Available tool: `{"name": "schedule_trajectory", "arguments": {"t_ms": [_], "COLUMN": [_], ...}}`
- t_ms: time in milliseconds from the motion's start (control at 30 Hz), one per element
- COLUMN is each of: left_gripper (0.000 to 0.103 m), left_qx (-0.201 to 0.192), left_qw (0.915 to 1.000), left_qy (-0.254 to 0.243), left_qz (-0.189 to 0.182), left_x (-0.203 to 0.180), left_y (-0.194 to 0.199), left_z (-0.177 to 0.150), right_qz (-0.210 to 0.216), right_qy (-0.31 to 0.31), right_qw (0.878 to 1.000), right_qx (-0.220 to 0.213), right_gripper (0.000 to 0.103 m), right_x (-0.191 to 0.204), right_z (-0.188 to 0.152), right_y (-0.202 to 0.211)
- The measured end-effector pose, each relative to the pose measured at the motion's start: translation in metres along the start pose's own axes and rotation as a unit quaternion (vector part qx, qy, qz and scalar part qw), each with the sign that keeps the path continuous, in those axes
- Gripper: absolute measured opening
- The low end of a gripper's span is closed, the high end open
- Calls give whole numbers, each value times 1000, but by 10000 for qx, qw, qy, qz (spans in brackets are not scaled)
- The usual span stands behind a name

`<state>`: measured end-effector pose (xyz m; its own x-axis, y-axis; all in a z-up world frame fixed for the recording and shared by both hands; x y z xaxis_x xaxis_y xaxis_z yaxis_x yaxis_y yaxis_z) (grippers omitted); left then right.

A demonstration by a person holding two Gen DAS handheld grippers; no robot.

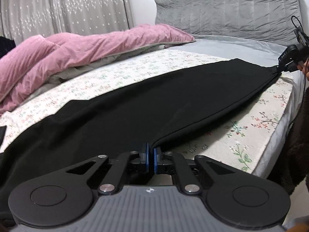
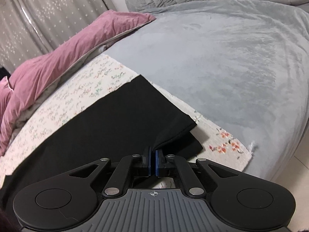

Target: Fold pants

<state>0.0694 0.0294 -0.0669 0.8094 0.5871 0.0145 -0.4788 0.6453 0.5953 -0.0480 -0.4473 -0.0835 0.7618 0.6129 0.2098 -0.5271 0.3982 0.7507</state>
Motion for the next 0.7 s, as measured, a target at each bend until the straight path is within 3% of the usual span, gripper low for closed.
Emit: {"name": "schedule_trajectory", "arguments": {"t_ms": [333, 400, 433, 467, 500, 533, 567, 600, 700], "left_gripper": [22, 30, 42, 50, 69, 77, 78, 79, 83], "left_qx": [263, 385, 366, 321, 263, 173, 74, -9, -261], "left_qw": [9996, 9985, 9980, 9976, 9973, 9973, 9971, 9965, 9945], "left_qy": [-33, 160, 263, 365, 456, 536, 610, 705, 1011], "left_qz": [-135, -366, -442, -499, -504, -481, -460, -442, -90], "left_x": [-2, 1, 4, 7, 9, 12, 16, 21, 43], "left_y": [-6, -7, -6, -4, -2, 1, 5, 8, 16], "left_z": [-2, -1, 0, 2, 4, 7, 11, 16, 29], "right_qz": [-385, -434, -471, -551, -641, -665, -649, -642, -686], "right_qy": [434, 569, 722, 891, 1070, 1223, 1324, 1401, 1679], "right_qw": [9983, 9974, 9962, 9943, 9918, 9896, 9882, 9868, 9811], "right_qx": [7, -47, -125, -219, -287, -354, -418, -504, -679], "right_gripper": [0, 4, 7, 15, 26, 34, 55, 69, 70], "right_x": [6, 9, 13, 18, 23, 28, 32, 37, 54], "right_z": [-6, -6, -6, -7, -7, -7, -6, -5, 1], "right_y": [3, 7, 11, 16, 21, 27, 33, 40, 55]}}
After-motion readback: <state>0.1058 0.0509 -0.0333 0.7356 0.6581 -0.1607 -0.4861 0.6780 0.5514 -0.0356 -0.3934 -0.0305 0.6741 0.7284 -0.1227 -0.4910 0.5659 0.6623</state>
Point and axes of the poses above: each gripper's, at about its wrist camera, not at the fingertips, and y roughly against the way its jaws point, x to its left, z to its top, the point moved 2 cm from there along -y, roughly the way its jaws point, and after that the axes turned 14 degrees about -z, right-handed, at the moved point
